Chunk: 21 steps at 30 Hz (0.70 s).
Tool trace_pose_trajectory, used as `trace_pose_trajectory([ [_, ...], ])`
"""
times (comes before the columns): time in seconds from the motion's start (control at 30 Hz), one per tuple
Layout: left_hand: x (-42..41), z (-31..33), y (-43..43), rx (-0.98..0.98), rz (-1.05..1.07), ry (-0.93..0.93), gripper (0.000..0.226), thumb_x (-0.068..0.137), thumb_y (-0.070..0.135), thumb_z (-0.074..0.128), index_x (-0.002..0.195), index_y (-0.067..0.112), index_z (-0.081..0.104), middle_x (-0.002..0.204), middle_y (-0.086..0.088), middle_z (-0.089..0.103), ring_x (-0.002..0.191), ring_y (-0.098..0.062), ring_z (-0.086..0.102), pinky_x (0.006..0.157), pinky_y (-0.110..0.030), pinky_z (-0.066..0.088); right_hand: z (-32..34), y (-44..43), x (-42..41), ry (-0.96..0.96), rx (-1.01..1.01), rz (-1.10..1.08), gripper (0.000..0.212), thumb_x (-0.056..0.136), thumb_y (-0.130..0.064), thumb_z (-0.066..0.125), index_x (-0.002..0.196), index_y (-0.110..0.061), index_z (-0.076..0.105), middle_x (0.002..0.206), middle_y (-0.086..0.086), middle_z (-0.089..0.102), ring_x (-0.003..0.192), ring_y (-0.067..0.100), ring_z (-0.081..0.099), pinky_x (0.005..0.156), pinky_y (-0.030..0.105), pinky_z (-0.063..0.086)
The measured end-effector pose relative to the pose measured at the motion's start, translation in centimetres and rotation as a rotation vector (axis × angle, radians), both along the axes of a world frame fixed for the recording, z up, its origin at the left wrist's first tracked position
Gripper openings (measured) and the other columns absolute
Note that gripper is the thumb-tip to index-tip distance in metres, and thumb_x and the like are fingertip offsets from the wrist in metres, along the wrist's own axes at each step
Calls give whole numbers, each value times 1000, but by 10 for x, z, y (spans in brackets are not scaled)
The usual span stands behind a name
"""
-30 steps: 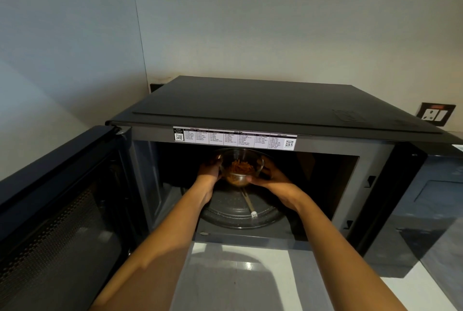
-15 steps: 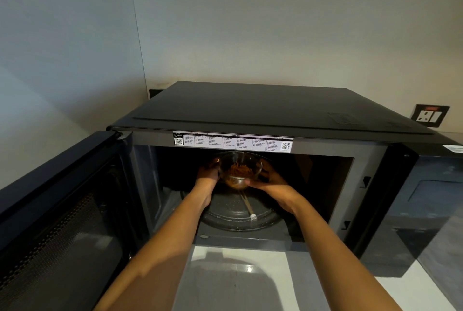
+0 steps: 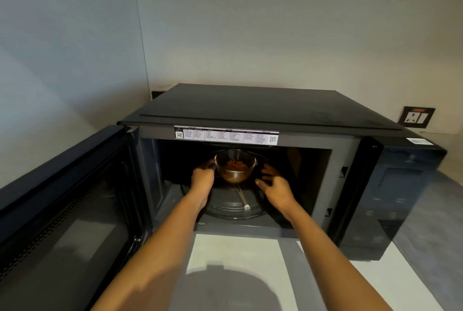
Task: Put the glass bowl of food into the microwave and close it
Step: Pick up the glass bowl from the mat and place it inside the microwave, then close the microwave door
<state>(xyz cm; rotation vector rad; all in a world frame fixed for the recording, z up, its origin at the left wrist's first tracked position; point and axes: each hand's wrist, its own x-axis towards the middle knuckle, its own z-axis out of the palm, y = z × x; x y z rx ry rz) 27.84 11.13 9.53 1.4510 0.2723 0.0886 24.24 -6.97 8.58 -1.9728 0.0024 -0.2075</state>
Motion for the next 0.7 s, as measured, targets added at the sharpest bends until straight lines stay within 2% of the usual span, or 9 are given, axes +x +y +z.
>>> trace_pose_trajectory([
  [0.17,-31,15,-4,47,-16,-41,31,96,7,43,121,6,61,116,-12,63,106,-21,56,100,-34,42,-4,-7,-39,-134,-217,-15,30,93,-15,53,122,-8,57,121,11,58,108,22,58,90,22,44],
  [0.3,-69,32,-9,195,28,-148,31,95,7,43,114,11,67,122,-9,65,115,-23,58,104,-33,44,-7,-19,-81,-185,-358,-16,24,94,-19,51,111,-10,65,113,8,63,99,21,61,88,29,50],
  [0.37,-92,45,-10,333,92,-214,31,95,9,43,109,14,70,111,-7,69,96,-17,64,87,-24,45,-11,-30,-105,-194,-406,-22,24,95,-19,50,110,-10,65,112,9,64,98,22,62,87,30,51],
  [0.43,-115,60,-8,509,159,-267,31,95,12,43,109,16,70,92,-2,68,65,-6,57,68,-20,41,-18,-43,-128,-184,-445,-30,25,96,-21,47,111,-11,65,114,9,63,98,22,62,85,29,49],
  [0.5,-139,77,-3,673,230,-316,31,94,13,43,108,19,71,82,-2,68,54,-8,53,58,-20,42,-29,-55,-149,-146,-475,-43,27,97,-21,44,114,-11,63,118,9,62,101,24,61,86,30,48],
  [0.57,-169,93,1,874,326,-373,30,94,13,44,106,18,71,98,-8,72,73,-22,65,67,-27,48,-41,-67,-171,-74,-486,-55,31,98,-23,42,122,-13,58,128,10,57,111,26,57,94,32,45],
  [0.63,-193,105,9,1068,424,-462,29,92,8,45,107,12,71,111,-13,69,97,-31,64,82,-37,49,-55,-74,-190,17,-498,-62,37,98,-29,40,132,-16,49,141,8,48,126,25,49,105,32,38],
  [0.7,-210,115,18,1213,493,-515,30,90,4,46,109,5,70,115,-18,67,105,-35,61,90,-42,45,-67,-79,-206,61,-516,-62,44,98,-33,38,139,-18,39,148,4,40,134,22,41,111,31,32],
])
